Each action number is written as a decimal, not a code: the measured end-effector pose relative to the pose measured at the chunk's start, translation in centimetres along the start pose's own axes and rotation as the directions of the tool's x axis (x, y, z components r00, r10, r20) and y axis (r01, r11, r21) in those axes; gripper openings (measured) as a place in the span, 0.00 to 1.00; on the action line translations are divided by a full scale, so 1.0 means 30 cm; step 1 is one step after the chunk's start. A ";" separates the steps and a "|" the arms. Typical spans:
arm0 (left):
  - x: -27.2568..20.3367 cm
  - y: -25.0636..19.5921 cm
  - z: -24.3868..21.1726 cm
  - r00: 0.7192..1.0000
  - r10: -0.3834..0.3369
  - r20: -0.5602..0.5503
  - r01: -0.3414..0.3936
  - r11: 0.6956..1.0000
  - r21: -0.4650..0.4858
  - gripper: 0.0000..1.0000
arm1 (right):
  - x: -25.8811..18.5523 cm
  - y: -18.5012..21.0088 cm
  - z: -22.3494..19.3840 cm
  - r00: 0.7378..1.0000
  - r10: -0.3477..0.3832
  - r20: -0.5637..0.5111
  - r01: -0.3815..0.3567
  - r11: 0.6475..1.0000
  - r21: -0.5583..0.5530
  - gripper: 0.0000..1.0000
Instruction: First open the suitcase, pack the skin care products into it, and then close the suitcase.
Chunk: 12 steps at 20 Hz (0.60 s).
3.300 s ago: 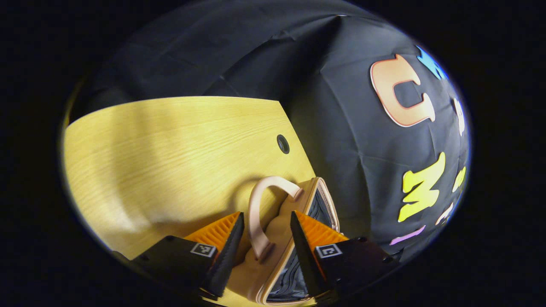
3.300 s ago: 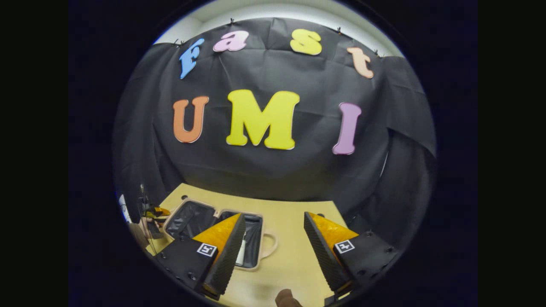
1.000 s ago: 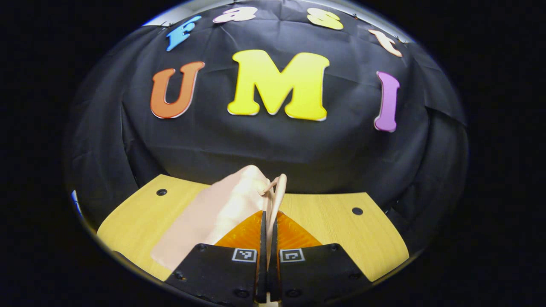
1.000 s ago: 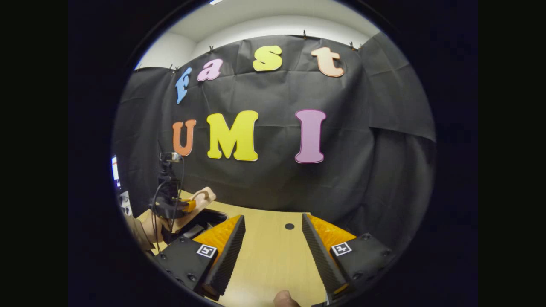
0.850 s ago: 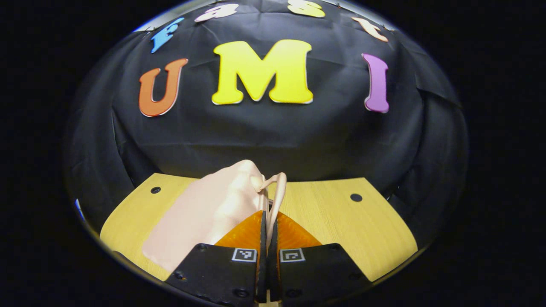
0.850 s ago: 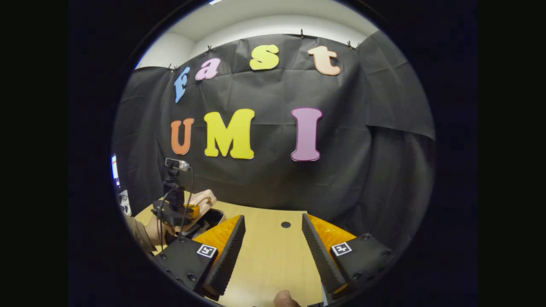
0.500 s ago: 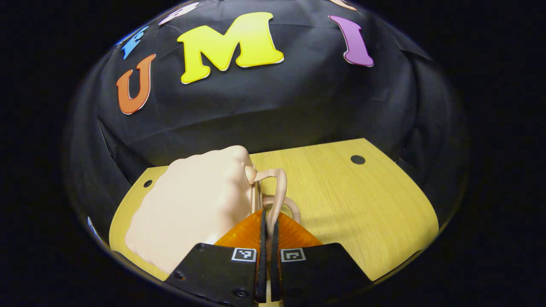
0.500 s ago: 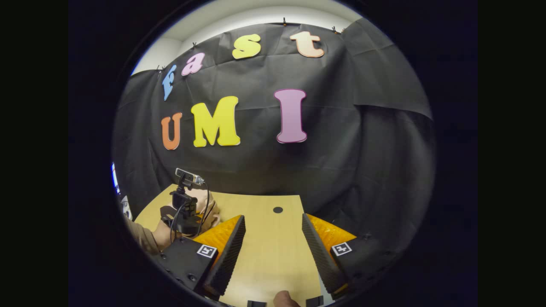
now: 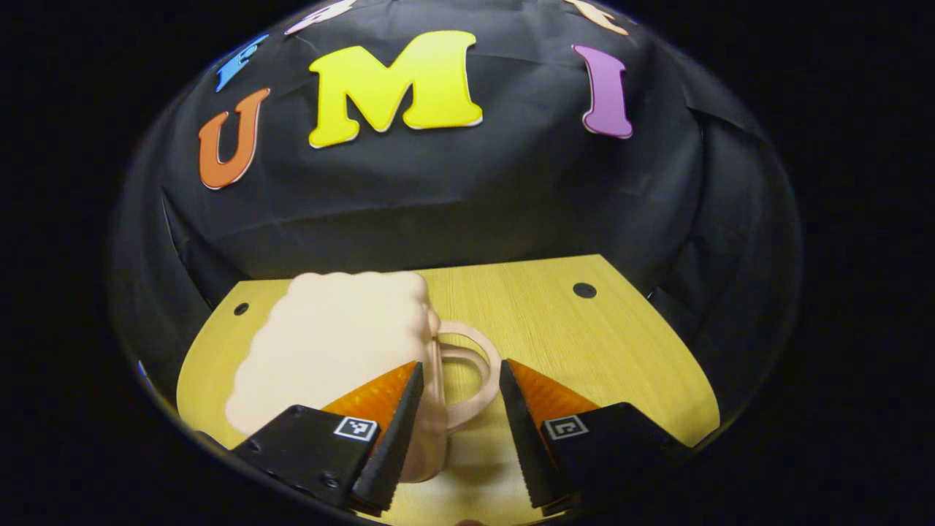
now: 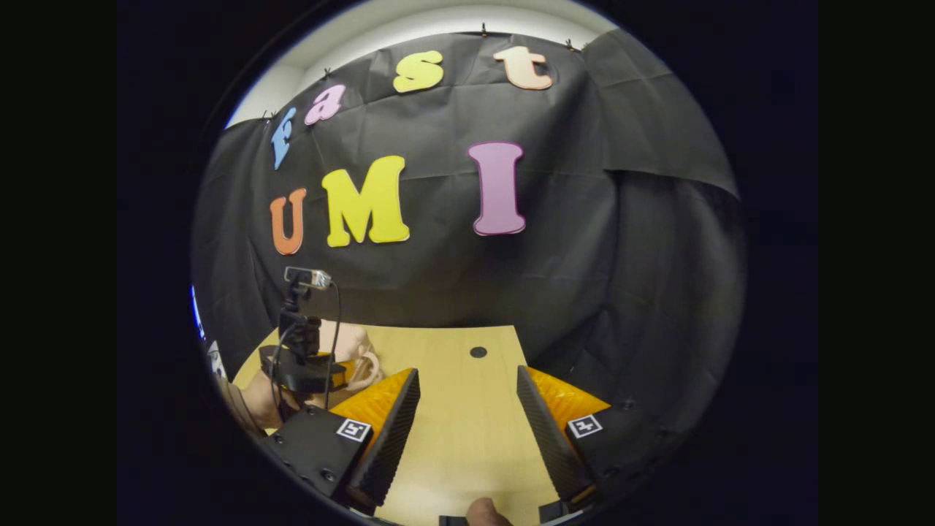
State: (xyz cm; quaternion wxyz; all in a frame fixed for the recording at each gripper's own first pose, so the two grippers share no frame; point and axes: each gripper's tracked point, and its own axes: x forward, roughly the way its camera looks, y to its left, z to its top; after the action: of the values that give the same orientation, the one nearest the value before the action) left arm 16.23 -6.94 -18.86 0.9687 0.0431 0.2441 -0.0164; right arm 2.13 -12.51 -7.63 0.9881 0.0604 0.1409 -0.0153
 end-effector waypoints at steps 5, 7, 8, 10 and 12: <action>-0.295 0.193 0.161 0.988 0.089 0.129 -0.088 0.996 -0.014 0.88 | -0.009 0.245 0.076 0.997 0.042 0.058 -0.041 0.999 -0.014 0.79; -0.404 0.273 0.192 0.979 0.119 0.167 -0.117 0.993 -0.023 0.95 | -0.012 0.342 0.106 0.995 0.059 0.086 -0.057 0.998 -0.021 0.79; -0.455 0.304 0.194 0.976 0.128 0.176 -0.124 0.992 -0.034 0.96 | -0.015 0.391 0.119 0.993 0.066 0.099 -0.064 0.998 -0.025 0.79; -0.559 0.370 0.158 0.974 0.176 0.144 -0.170 0.984 -0.059 0.96 | -0.021 0.480 0.135 0.990 0.078 0.118 -0.075 0.997 -0.029 0.79; -0.660 0.412 0.178 0.963 0.193 0.189 -0.183 0.981 -0.069 0.96 | -0.028 0.554 0.147 0.988 0.078 0.135 -0.073 0.997 -0.035 0.79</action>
State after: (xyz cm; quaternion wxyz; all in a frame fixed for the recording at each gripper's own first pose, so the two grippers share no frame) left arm 1.98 5.10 -3.86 0.9858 0.0395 0.1433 0.0777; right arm 3.34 3.43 -1.28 0.9961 0.0496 0.0708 0.0201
